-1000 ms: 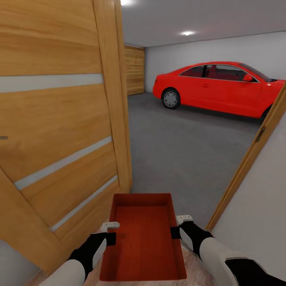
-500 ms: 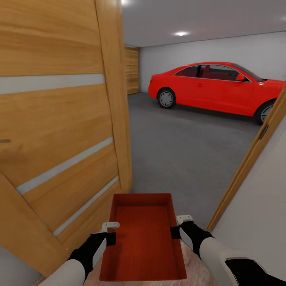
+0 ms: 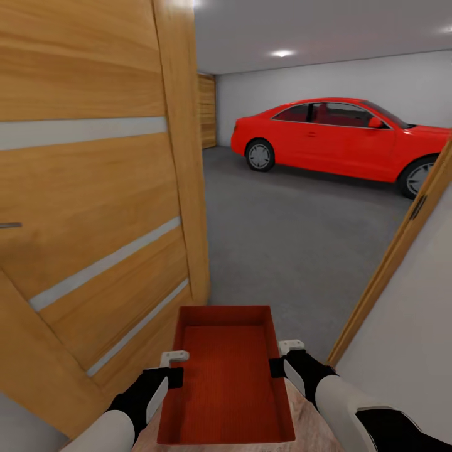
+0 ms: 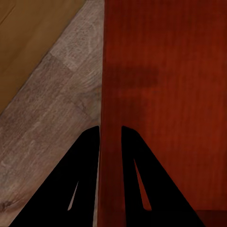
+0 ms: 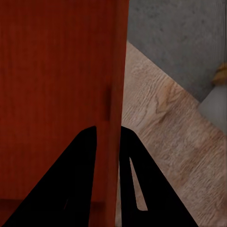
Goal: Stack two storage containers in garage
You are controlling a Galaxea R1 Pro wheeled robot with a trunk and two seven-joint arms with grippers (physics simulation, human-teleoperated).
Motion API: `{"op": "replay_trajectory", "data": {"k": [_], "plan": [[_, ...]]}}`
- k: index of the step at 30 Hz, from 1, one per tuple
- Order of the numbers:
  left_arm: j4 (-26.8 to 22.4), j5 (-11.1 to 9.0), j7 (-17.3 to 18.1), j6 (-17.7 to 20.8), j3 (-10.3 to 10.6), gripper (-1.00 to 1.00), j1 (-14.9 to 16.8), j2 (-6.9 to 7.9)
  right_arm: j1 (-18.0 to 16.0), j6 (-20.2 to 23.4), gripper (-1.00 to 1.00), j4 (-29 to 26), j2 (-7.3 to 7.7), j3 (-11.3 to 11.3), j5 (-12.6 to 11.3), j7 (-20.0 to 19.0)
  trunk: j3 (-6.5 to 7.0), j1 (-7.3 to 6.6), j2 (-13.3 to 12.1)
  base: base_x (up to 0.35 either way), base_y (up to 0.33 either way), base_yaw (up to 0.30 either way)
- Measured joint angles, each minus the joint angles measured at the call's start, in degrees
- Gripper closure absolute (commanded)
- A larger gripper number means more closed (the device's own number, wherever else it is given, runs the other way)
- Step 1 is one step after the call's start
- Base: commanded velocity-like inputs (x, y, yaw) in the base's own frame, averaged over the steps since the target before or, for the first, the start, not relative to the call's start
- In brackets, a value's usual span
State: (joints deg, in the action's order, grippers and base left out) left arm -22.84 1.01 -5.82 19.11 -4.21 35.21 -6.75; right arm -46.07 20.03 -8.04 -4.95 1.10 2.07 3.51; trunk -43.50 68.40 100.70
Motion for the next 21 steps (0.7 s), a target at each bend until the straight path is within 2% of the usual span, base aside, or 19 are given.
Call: {"op": "replay_trajectory", "data": {"k": [16,21], "plan": [[-0.1,0.0,-0.1,0.1,0.0,1.00,0.0,-0.03,0.0,0.0,1.00,0.0,0.03,-0.1,0.0,-0.1,0.00,0.00,0.0,0.000,0.001,-0.253],[-0.1,0.0,0.0,0.1,0.0,1.00,0.0,-0.02,0.0,0.0,1.00,0.0,0.02,0.0,0.0,-0.1,0.00,0.00,0.0,0.000,0.008,-0.120]]}}
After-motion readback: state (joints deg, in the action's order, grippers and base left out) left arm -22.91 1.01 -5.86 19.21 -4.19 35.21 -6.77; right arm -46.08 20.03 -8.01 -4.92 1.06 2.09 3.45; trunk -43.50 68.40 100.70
